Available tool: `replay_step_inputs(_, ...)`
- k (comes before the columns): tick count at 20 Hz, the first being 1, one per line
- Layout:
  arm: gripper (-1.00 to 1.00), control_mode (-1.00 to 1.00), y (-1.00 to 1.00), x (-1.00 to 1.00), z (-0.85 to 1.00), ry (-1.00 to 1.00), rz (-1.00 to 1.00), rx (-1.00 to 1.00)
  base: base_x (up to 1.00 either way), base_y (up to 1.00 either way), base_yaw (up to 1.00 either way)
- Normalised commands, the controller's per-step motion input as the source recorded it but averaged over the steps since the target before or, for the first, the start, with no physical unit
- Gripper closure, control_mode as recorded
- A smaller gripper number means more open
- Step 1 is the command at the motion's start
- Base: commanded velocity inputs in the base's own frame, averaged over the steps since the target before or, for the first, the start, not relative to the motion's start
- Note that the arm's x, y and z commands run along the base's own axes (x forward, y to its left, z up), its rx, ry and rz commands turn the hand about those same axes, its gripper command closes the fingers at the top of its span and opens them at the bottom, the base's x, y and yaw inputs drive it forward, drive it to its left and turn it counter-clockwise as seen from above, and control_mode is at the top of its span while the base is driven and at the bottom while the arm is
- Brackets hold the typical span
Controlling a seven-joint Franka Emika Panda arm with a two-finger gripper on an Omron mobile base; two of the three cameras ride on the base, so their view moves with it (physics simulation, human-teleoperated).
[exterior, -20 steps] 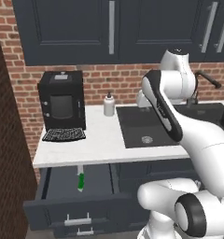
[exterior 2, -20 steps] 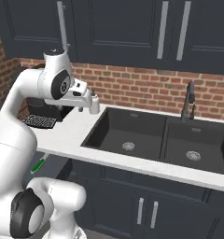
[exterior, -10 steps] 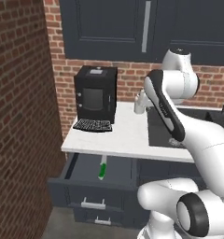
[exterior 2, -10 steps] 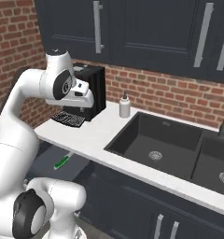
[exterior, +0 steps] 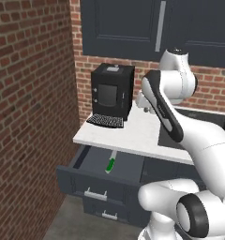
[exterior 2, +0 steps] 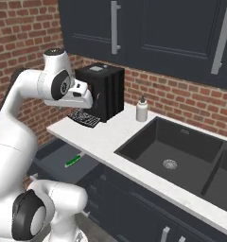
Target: Pick up the knife from the drawer and place it on the cutting board. Then place the meat from the plate to the cutting board.
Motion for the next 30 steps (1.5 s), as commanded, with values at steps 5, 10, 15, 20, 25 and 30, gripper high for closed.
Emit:
replay_step_inputs(5,-1.00,1.00,0.00,0.00,0.00,0.00,0.00,0.00,-0.10,-0.34,0.25)
replay_step_inputs(10,-1.00,-1.00,0.00,0.07,-0.02,0.00,0.00,0.00,0.03,0.00,0.06)
replay_step_inputs(15,-1.00,-1.00,0.27,0.73,-0.08,0.04,-0.01,0.00,0.00,0.00,0.00)
replay_step_inputs(20,-1.00,-1.00,0.96,0.60,-0.67,0.08,-0.19,0.00,0.00,0.00,0.00)
replay_step_inputs(25,-1.00,-1.00,1.00,-0.08,-1.00,0.01,-0.27,0.02,0.00,0.00,0.00)
replay_step_inputs(30,-1.00,-1.00,0.53,-0.55,-0.96,0.01,-0.27,0.11,0.00,0.00,0.00)
